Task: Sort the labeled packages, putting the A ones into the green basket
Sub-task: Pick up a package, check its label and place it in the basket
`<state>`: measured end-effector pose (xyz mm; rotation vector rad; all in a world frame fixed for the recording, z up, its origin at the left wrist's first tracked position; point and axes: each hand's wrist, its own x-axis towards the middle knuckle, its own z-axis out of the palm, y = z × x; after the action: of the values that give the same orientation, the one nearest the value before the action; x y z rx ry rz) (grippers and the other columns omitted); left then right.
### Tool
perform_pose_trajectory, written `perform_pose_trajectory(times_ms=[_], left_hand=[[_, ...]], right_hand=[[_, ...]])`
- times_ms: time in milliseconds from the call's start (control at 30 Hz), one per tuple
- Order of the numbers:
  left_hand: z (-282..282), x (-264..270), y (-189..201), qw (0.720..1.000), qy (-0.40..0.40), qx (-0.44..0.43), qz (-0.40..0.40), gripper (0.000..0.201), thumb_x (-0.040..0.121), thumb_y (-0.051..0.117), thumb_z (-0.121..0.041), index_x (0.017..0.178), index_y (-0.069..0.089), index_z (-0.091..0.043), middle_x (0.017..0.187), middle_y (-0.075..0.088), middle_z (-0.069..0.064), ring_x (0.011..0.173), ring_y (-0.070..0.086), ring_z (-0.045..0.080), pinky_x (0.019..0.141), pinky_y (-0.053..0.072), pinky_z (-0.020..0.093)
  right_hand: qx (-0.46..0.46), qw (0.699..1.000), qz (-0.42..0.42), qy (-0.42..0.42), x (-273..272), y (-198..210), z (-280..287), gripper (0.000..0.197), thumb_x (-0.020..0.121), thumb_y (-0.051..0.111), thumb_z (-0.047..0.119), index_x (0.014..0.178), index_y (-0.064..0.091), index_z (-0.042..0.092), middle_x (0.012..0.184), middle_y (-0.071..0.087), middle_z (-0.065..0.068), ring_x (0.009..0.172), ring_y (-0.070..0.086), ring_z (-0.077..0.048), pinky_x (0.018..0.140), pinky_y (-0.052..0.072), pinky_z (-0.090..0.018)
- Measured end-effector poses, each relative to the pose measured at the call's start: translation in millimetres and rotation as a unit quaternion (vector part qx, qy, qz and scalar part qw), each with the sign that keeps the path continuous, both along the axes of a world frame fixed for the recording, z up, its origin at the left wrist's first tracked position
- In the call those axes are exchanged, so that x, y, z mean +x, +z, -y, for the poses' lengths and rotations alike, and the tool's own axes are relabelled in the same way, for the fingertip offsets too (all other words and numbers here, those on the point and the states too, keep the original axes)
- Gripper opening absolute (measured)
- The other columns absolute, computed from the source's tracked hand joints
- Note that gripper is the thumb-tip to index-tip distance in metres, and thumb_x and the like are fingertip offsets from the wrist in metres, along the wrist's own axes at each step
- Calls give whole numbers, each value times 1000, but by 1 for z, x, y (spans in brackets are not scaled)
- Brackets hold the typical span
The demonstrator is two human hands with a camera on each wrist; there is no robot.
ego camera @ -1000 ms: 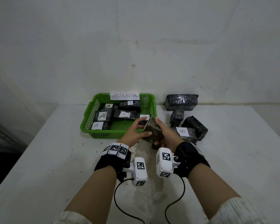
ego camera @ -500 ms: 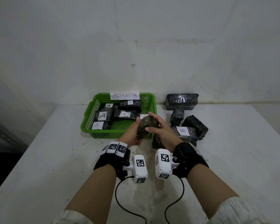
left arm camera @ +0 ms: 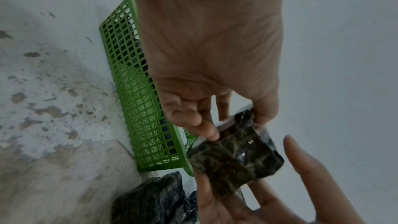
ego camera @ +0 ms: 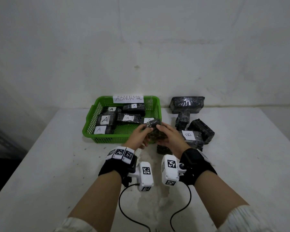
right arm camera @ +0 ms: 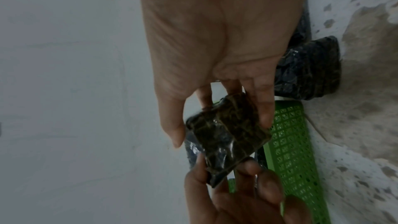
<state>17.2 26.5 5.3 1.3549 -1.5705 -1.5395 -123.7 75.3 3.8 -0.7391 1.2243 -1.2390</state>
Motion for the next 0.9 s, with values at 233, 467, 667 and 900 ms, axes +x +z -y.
perform_pose_trajectory(times_ms=[233,467,667,900], left_hand=[[4,8,0,998,51,0,28,21,96,45,-28,107,53,-13,85,56,4,75,53,19,53,41,24],[6,17,-2,996,66,40,-41,6,98,45,-22,101,50,-21,113,55,12,102,56,27,71,53,41],[-1,16,6,988,55,85,-119,14,94,53,-19,107,52,-16,112,54,10,99,56,24,74,53,42],[2,29,3,993,-24,-23,-112,59,70,71,12,112,50,-23,105,62,1,104,58,17,96,47,36]], right_hand=[[16,999,-48,10,6,-2,3,39,85,69,16,122,57,23,114,66,-10,100,65,-21,79,54,-34],[-79,982,-171,-20,5,-8,5,44,77,60,-16,108,65,15,99,59,6,99,59,-22,80,54,-27],[-56,992,-111,-34,11,-7,10,33,80,44,-16,77,59,14,91,56,-10,85,52,-24,70,44,-28],[-3,992,80,-92,8,-8,25,13,95,54,13,84,48,14,91,60,-7,85,57,-20,75,48,-34]])
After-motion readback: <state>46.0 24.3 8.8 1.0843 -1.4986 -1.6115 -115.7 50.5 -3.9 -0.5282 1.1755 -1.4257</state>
